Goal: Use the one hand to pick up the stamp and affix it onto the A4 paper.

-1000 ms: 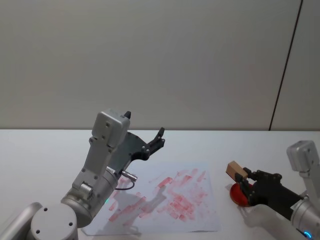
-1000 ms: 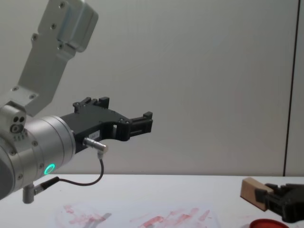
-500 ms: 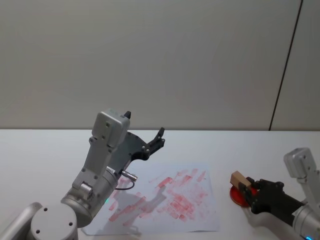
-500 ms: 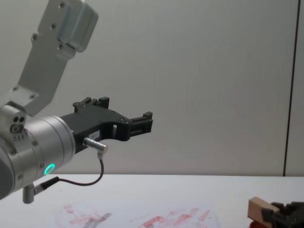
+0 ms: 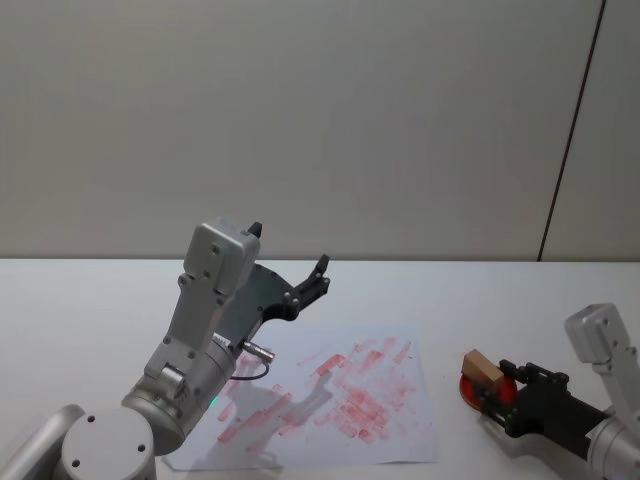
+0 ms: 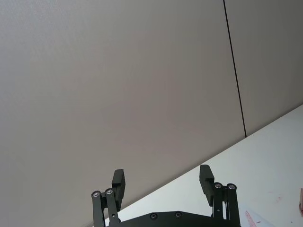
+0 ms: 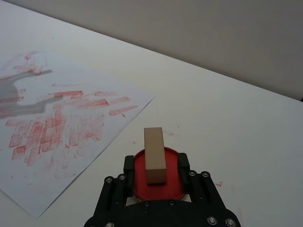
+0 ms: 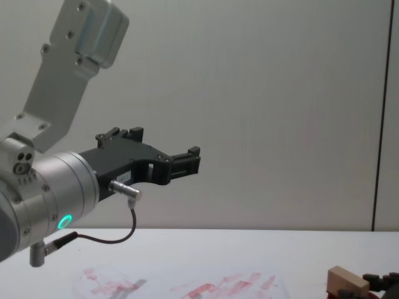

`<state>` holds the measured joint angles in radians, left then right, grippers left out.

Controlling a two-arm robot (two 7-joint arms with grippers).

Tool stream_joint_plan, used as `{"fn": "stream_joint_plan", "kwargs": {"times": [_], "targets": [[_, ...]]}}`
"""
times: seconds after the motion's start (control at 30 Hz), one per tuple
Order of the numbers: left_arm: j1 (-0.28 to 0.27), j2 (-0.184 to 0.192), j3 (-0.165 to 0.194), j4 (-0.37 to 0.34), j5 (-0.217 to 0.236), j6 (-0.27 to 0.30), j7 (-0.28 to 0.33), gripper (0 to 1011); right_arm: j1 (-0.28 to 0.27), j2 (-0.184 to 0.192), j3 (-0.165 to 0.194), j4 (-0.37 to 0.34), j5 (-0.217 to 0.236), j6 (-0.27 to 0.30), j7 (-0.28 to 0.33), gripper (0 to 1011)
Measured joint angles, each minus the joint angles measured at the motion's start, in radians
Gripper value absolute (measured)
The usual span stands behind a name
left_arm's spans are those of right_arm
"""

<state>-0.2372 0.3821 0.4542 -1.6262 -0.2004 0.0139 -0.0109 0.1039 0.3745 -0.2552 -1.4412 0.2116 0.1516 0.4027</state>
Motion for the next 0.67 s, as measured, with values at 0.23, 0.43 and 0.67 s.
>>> {"fn": "stream_joint_plan", "kwargs": {"times": [0.23,0.43,0.67], "targets": [[0.000,0.000,0.000,0.000,0.000,0.000,0.000,1002,-0.001,0.001,0.003,-0.008,0.016,-0.009,0.000,706],[0.000,0.000,0.000,0.000,0.000,0.000,0.000,1002,-0.002,-0.001,0.006,-0.051,0.050,-0.027,-0.004,891],[0.000,0.000,0.000,0.000,0.000,0.000,0.000,1002,-0.004,-0.005,0.006,-0.099,0.082,-0.039,-0.008,1001]]}}
